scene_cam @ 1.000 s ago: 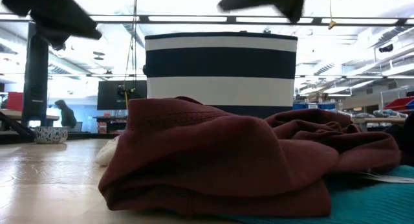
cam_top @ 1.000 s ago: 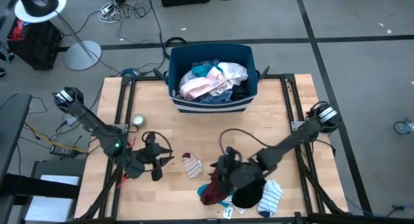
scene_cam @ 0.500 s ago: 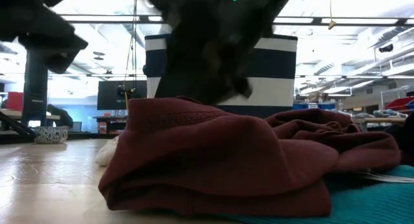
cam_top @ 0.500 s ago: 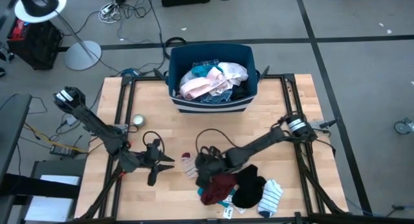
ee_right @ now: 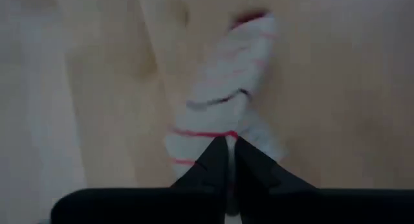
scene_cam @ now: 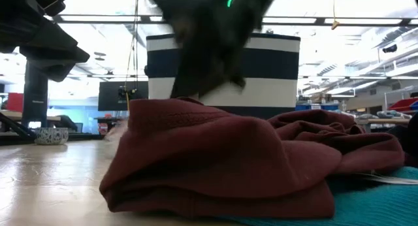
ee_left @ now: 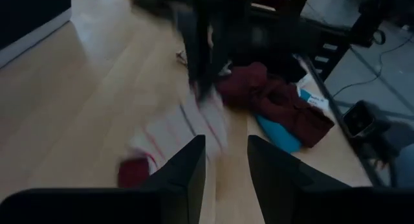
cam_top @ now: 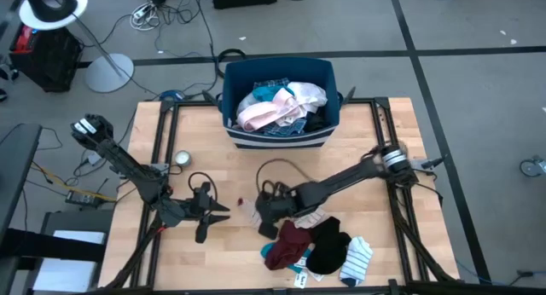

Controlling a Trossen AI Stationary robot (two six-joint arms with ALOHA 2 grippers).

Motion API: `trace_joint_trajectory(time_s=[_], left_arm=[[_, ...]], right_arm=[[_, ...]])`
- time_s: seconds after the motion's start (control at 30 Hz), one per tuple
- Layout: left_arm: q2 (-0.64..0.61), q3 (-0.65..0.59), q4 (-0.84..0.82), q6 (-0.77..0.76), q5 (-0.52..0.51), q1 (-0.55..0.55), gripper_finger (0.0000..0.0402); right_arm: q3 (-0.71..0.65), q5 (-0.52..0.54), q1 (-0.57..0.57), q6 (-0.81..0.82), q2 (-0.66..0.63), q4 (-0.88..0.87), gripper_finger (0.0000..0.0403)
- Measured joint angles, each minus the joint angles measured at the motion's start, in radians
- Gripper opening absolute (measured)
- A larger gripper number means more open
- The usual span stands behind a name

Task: Sort clothes
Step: Put the left striped sock into the blue laundry organizer

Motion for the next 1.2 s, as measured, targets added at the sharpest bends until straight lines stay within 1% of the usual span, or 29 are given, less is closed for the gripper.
trace_joint_trajectory(time_s=[0.17, 0.33, 0.47, 0.63, 0.77, 0.87, 1.0, 1.1, 1.2], left_arm=[[0.0, 0.0, 0.023, -0.104, 0.008, 0.0, 0.0121], [0.0, 0.001, 0.028, -0.11, 0.009, 0.0, 0.0121], [0.0, 0.001, 0.054, -0.099, 0.004, 0.0, 0.0121], [0.0, 0.001, 0.115, -0.1, -0.04, 0.0, 0.0122], [0.0, 0.002, 0.198, -0.102, -0.089, 0.0, 0.0122], [0.0, 0.002, 0.238, -0.077, -0.098, 0.005, 0.0122], [0.0, 0.002, 0.234, -0.068, -0.097, 0.031, 0.0122], [0.0, 0.002, 0.238, -0.075, -0.097, 0.053, 0.0122], [0.0, 0.003, 0.251, -0.053, -0.097, 0.076, 0.0122]], right_arm=[[0.003, 0.147, -0.017, -0.079, -0.183, -0.092, 0.0006], [0.003, 0.264, -0.049, -0.251, -0.362, -0.061, 0.0008], [0.003, 0.329, -0.11, -0.429, -0.459, -0.007, 0.0005], [0.003, 0.334, -0.231, -0.587, -0.522, 0.085, 0.0006], [0.003, 0.334, -0.348, -0.622, -0.525, 0.088, 0.0007], [0.003, 0.333, -0.429, -0.6, -0.507, 0.063, 0.0011], [0.0, 0.284, -0.508, -0.498, -0.465, -0.058, 0.0028], [0.0, 0.225, -0.549, -0.423, -0.449, -0.154, 0.0052], [0.0, 0.181, -0.575, -0.404, -0.446, -0.23, 0.0086]])
